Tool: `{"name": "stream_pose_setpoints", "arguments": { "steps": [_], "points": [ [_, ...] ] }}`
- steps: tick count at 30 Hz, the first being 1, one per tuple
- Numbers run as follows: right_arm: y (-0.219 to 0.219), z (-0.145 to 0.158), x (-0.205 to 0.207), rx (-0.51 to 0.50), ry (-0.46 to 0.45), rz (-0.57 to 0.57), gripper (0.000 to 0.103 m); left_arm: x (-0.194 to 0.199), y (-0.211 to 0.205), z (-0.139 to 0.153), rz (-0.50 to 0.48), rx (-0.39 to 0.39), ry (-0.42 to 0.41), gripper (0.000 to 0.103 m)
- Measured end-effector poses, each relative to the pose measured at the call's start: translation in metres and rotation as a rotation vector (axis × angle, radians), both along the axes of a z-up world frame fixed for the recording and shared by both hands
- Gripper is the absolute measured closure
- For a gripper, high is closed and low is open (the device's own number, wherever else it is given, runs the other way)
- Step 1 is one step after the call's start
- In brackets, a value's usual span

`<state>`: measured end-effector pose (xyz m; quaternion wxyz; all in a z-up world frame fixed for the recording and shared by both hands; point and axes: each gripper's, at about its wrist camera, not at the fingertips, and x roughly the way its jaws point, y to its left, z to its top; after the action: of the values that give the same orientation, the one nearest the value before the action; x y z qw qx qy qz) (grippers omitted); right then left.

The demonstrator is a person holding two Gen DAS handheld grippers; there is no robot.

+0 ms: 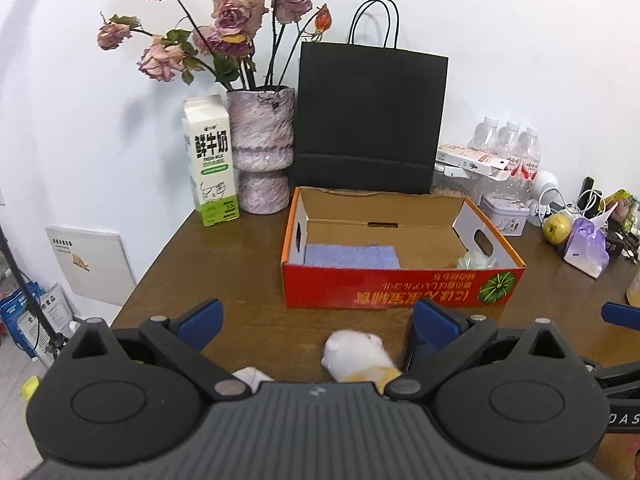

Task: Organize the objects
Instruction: 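Withdraw both tools from the box back over the table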

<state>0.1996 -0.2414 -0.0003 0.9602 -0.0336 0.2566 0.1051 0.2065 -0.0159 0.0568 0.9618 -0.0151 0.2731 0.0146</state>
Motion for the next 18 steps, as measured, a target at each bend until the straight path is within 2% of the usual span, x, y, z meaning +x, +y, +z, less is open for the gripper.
{"name": "stream_pose_setpoints", "arguments": {
  "steps": [18],
  "points": [
    [-0.006,-0.034,-0.053,0.003,0.034,-0.002,0.0,-0.053,0.023,-0.031,0.035,-0.002,0.036,0.0]
  ]
}}
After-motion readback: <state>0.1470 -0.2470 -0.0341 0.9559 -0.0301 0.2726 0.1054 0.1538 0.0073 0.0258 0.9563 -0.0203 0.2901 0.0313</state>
